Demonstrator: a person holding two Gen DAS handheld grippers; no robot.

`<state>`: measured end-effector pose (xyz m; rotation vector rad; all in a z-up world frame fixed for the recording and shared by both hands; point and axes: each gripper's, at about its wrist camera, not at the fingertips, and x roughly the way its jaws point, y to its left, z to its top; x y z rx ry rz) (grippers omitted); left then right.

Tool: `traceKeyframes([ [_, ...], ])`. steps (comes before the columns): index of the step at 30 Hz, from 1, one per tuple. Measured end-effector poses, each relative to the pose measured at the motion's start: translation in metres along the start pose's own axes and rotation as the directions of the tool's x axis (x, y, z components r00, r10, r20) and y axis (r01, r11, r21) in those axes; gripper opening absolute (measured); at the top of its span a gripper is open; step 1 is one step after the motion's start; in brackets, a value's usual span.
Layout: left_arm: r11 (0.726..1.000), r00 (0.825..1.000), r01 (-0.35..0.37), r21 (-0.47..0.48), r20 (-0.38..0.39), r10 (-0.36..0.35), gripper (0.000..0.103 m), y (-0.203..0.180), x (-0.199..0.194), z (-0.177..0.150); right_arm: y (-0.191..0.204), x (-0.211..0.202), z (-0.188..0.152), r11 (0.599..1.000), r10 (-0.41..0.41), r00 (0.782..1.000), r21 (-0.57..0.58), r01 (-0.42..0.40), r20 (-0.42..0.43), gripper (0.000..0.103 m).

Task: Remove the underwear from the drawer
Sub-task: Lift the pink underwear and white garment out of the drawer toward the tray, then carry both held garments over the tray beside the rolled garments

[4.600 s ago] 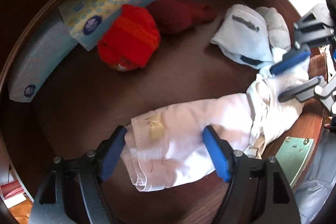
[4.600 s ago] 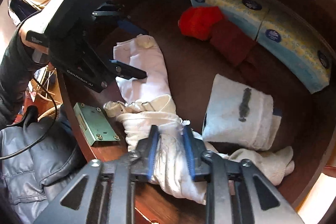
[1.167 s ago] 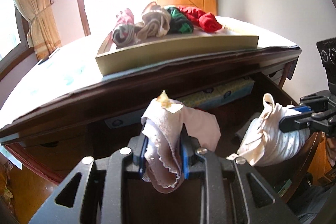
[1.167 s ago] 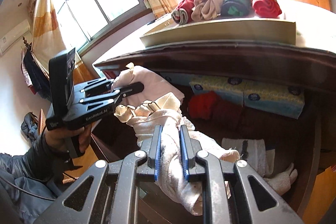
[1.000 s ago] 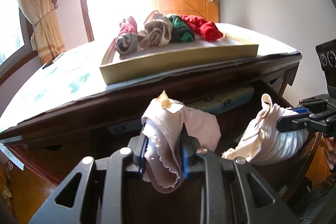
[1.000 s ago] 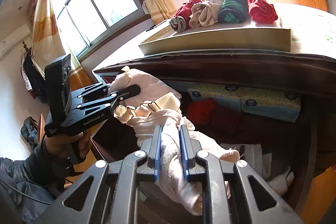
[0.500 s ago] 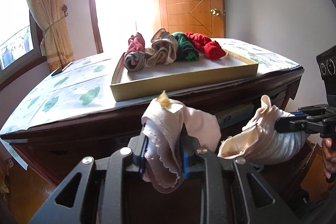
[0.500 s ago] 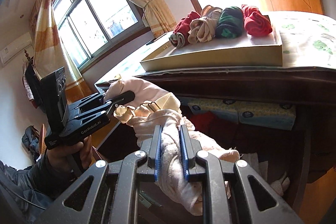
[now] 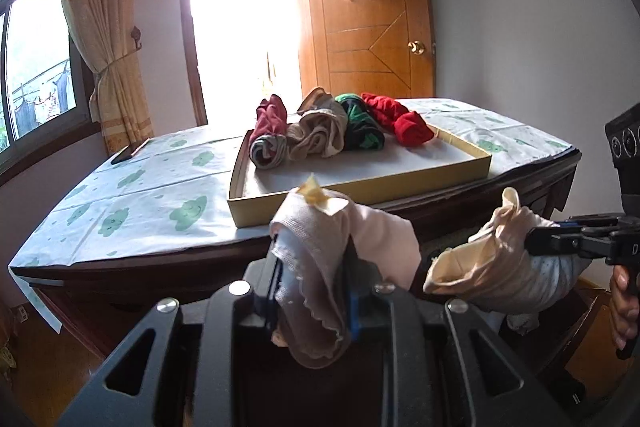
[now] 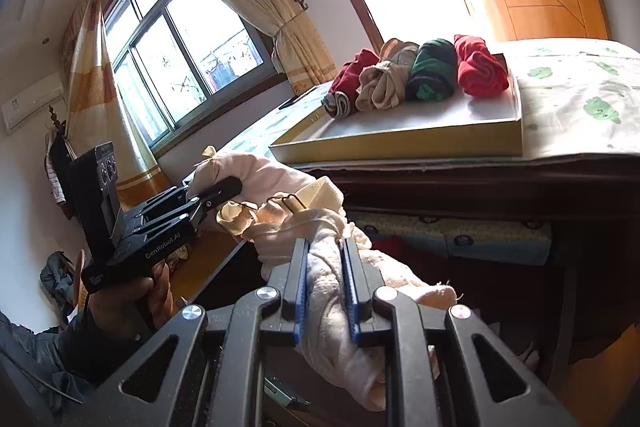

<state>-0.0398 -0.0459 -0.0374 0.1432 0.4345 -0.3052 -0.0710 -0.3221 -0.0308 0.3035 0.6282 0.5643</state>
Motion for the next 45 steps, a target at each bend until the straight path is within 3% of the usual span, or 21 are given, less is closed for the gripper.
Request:
traceKeyframes([
  [45,0.999,0.982,-0.037,0.005,0.185,0.035,0.023,-0.009,-0.028,0.05,0.004,-0.04,0.036,0.998,-0.022,0.983,-0.049,0.031,0.181,0.018],
])
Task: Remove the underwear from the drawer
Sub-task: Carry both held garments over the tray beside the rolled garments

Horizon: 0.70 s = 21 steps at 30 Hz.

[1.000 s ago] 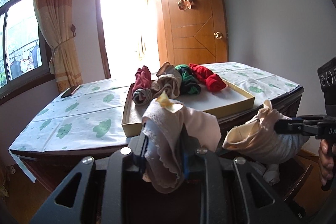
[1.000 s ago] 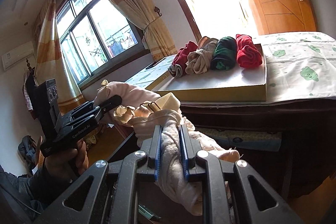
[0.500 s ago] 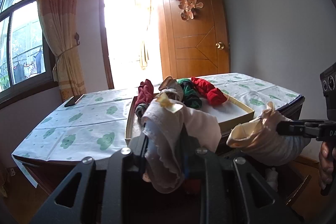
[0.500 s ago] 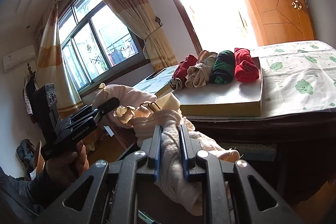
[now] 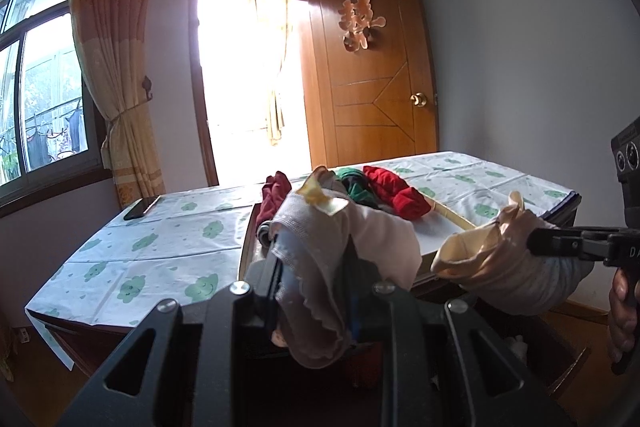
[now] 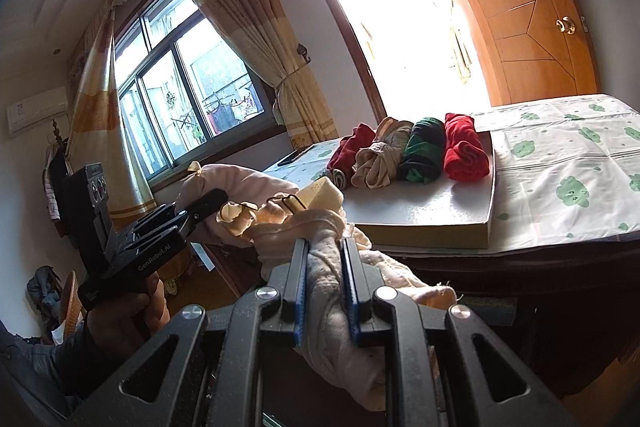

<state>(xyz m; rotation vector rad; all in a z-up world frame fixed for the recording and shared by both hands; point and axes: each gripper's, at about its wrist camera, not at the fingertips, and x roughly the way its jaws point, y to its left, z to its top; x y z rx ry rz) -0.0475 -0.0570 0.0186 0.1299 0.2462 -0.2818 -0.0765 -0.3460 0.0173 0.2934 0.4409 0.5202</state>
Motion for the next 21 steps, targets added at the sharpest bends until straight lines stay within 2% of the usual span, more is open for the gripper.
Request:
traceKeyframes([
  [21,1.0,0.999,-0.011,0.002,0.041,0.011,0.023,0.0,0.006,0.016,0.001,-0.012,0.015,1.0,-0.011,0.999,-0.005,0.012,0.043,0.018],
])
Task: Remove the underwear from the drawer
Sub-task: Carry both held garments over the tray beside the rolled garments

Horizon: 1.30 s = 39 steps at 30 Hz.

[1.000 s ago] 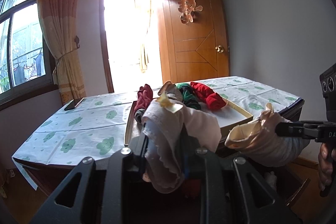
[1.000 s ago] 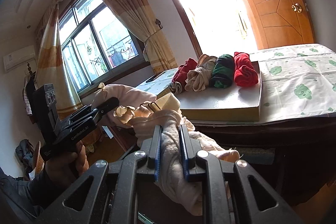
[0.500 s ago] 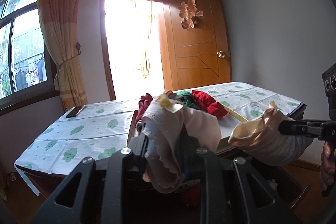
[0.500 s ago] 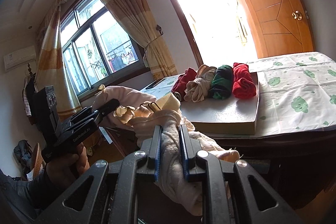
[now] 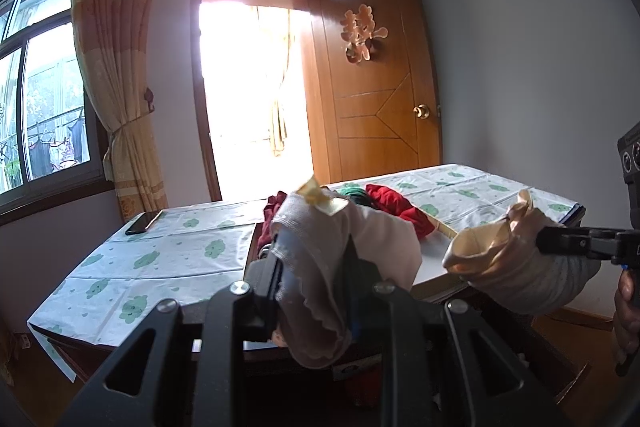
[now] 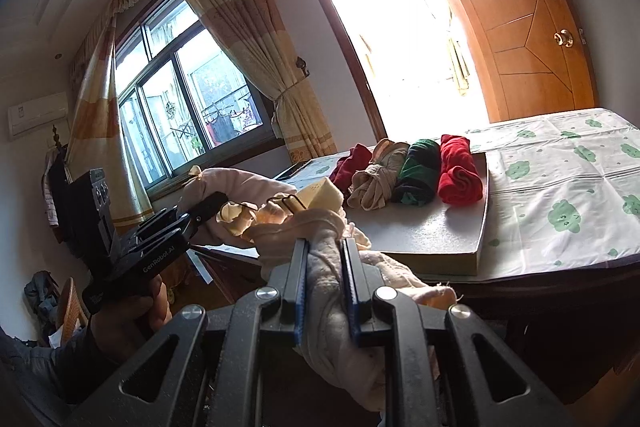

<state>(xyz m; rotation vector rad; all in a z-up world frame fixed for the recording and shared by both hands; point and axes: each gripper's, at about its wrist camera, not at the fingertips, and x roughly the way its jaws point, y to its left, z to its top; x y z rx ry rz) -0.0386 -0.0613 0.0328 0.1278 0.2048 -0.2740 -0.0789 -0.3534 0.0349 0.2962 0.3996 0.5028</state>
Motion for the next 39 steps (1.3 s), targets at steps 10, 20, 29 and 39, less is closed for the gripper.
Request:
traceKeyframes([
  [10,1.0,1.0,0.0,0.004,0.014,0.0,0.023,-0.002,0.002,0.003,0.001,-0.003,0.002,1.0,-0.002,1.0,0.0,0.002,0.015,0.018],
  [20,1.0,0.999,-0.014,-0.008,0.032,0.015,0.023,-0.001,0.011,0.01,0.001,-0.006,0.013,1.0,-0.006,0.999,0.005,0.006,0.047,0.018],
  [29,1.0,0.999,-0.023,-0.01,0.031,0.023,0.023,-0.001,0.024,0.018,-0.003,-0.002,0.03,1.0,-0.014,0.998,0.003,0.014,0.065,0.018],
  [39,1.0,0.999,-0.029,0.012,0.034,0.029,0.023,-0.006,0.037,0.03,-0.008,0.005,0.052,1.0,-0.029,0.995,-0.005,0.03,0.091,0.018],
])
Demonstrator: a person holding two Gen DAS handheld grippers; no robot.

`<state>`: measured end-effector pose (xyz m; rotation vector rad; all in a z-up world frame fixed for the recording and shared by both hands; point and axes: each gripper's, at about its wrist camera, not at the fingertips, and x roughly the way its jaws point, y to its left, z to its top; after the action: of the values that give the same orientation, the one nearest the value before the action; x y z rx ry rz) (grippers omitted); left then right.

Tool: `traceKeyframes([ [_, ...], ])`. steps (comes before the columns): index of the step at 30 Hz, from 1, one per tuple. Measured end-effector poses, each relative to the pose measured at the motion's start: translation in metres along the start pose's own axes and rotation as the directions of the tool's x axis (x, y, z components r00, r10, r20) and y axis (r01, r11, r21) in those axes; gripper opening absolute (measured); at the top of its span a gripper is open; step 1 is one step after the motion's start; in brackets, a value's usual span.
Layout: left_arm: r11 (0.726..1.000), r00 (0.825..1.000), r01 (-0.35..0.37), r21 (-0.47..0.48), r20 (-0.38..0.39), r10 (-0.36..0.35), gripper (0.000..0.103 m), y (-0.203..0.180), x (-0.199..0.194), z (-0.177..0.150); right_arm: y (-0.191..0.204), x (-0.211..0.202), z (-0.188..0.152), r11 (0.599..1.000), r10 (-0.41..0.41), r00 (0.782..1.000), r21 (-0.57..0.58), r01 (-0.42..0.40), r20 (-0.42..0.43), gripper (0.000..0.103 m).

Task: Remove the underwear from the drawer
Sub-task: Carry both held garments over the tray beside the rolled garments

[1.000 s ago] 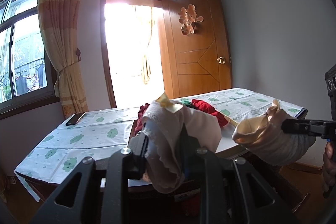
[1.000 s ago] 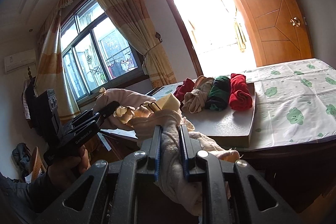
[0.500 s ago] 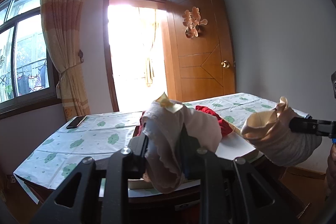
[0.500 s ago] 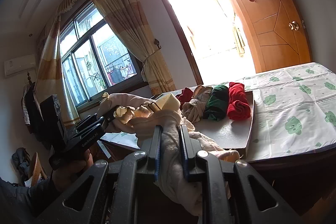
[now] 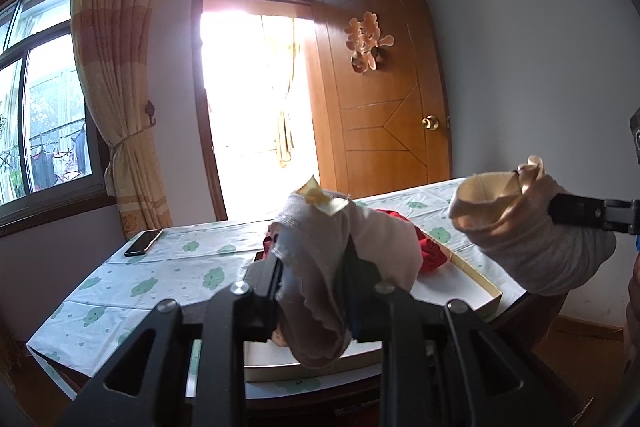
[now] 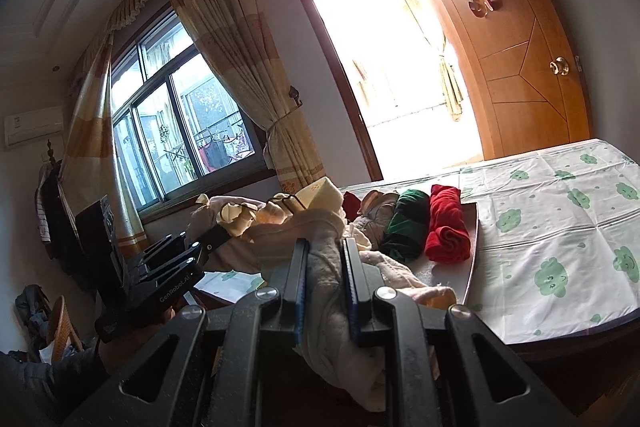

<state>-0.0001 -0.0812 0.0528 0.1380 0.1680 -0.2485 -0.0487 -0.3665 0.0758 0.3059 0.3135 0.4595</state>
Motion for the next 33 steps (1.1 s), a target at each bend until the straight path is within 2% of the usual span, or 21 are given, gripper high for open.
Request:
traceKeyframes([
  [16,1.0,0.999,0.014,-0.002,-0.042,-0.014,0.023,-0.003,0.027,0.01,-0.009,0.013,0.019,1.0,-0.017,1.0,0.01,0.017,0.017,0.018],
  [33,0.998,0.988,0.052,-0.04,-0.141,-0.057,0.023,-0.002,0.067,0.015,-0.031,0.034,0.034,0.997,-0.057,0.998,0.057,0.058,-0.018,0.018],
])
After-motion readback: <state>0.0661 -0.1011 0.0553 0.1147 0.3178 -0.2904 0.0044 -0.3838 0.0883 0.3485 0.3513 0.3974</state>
